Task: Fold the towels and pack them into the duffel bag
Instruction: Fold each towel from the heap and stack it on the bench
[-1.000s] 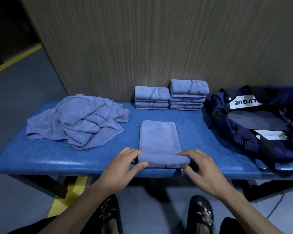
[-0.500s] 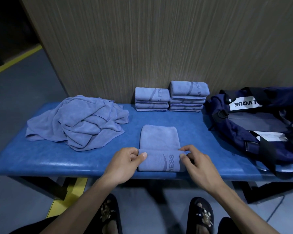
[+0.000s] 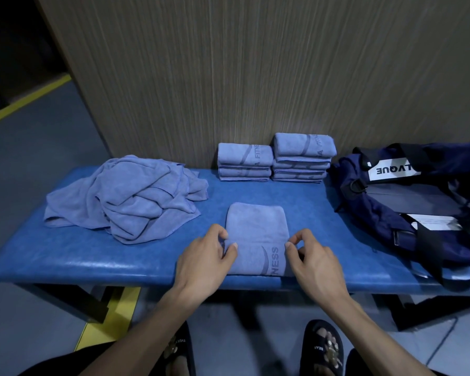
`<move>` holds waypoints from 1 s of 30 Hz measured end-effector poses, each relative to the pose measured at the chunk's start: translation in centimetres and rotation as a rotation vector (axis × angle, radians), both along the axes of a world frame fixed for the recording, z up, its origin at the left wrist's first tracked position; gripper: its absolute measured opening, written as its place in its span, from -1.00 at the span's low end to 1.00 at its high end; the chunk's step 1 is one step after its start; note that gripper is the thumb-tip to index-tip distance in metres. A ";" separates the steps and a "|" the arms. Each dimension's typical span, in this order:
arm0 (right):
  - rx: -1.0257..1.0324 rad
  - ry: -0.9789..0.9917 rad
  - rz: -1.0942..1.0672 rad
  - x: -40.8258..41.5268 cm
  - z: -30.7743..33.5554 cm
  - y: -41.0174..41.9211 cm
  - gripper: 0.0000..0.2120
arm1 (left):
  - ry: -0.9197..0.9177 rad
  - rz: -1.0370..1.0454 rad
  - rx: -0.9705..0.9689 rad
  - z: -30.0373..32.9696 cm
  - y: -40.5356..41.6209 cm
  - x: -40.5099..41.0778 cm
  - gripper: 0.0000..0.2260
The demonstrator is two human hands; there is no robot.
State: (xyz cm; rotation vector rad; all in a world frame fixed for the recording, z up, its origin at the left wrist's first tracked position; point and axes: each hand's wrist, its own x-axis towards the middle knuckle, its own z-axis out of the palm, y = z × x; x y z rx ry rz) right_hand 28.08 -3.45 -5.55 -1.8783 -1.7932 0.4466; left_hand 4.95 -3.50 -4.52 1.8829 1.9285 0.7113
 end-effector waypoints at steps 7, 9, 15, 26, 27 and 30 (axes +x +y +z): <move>0.013 -0.083 -0.025 -0.5 0.4 -0.1 -0.85 | 0.250 -0.501 0.485 -1.2 0.4 -0.9 -0.70; 0.070 -0.101 -0.024 -0.5 0.6 -0.2 -0.86 | 0.288 -0.517 0.498 -1.7 0.3 -1.2 -0.67; 0.437 -0.349 0.228 0.2 -0.7 0.0 -0.82 | 0.249 -0.474 0.493 -1.8 -0.3 -1.2 -0.75; 0.187 -0.323 0.522 2.7 0.0 -0.6 -0.44 | 0.166 -0.568 0.319 -2.6 0.5 -3.1 -0.57; 0.188 -0.313 0.523 2.8 0.0 -0.5 -0.47 | 0.164 -0.570 0.321 -2.7 0.5 -3.1 -0.58; 0.202 -0.307 0.518 3.0 0.2 -0.3 -0.58 | 0.142 -0.560 0.324 -2.8 0.4 -3.0 -0.60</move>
